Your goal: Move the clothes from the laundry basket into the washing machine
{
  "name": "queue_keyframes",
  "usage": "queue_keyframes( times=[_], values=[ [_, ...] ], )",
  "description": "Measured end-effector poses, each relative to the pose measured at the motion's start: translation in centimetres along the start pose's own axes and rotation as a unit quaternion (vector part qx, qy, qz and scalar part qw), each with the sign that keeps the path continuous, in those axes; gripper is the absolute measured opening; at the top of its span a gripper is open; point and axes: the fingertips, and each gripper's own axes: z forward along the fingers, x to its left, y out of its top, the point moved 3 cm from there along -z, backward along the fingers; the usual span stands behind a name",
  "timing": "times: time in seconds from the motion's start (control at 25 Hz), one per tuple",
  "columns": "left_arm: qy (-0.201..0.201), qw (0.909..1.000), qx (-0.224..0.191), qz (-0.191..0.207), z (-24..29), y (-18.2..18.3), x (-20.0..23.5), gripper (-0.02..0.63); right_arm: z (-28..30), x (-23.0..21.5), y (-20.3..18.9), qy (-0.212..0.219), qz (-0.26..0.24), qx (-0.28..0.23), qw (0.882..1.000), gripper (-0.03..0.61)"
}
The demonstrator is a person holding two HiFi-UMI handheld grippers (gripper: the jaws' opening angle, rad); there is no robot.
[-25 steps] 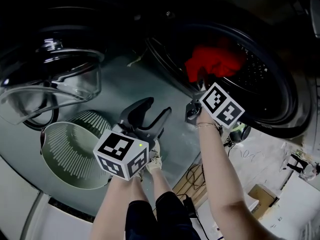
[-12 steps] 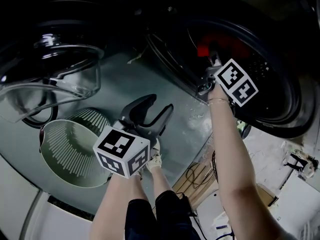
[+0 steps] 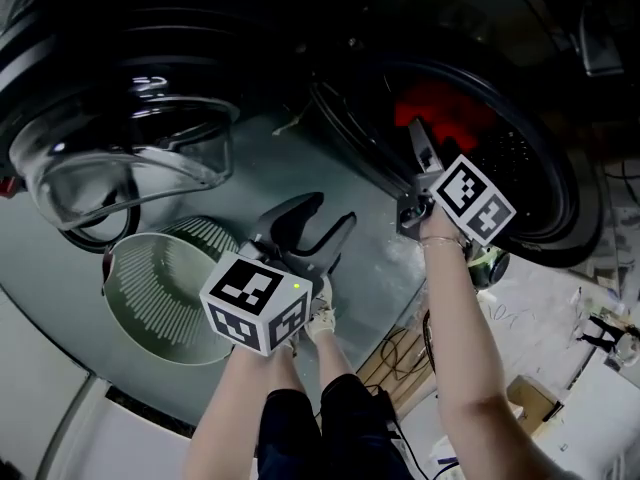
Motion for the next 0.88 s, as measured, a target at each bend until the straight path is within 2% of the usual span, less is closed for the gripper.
queue_keyframes(
  times=[0.16, 0.24, 0.36, 0.56, 0.68, 0.88],
  values=[
    [0.01, 0.9993, -0.014, 0.034, -3.8, 3.2, -1.4, 0.078, -3.2, 3.5, -1.2, 0.036, -0.003, 0.015, 0.999, 0.352],
    [0.018, 0.9987, -0.021, 0.043, -5.9, 4.7, -2.4, 0.039, -5.3, 6.0, -1.2, 0.061, -0.012, 0.024, 0.998, 0.312],
    [0.031, 0.998, -0.026, 0.048, -8.9, 6.5, -4.3, 0.008, -9.5, 9.5, -0.9, 0.097, -0.017, 0.034, 0.995, 0.209],
    [0.047, 0.9967, -0.04, 0.053, -13.4, 9.4, -8.5, 0.008, -17.5, 15.4, 0.7, 0.17, -0.036, 0.035, 0.984, 0.029],
    [0.049, 0.9958, -0.051, 0.059, -15.9, 11.3, -11.1, 0.008, -22.0, 19.9, 2.0, 0.259, -0.059, 0.045, 0.963, 0.028],
    [0.043, 0.9936, -0.063, 0.083, -19.6, 14.1, -15.9, 0.008, -29.1, 26.7, 4.3, 0.38, -0.109, 0.084, 0.915, 0.028]
  ],
)
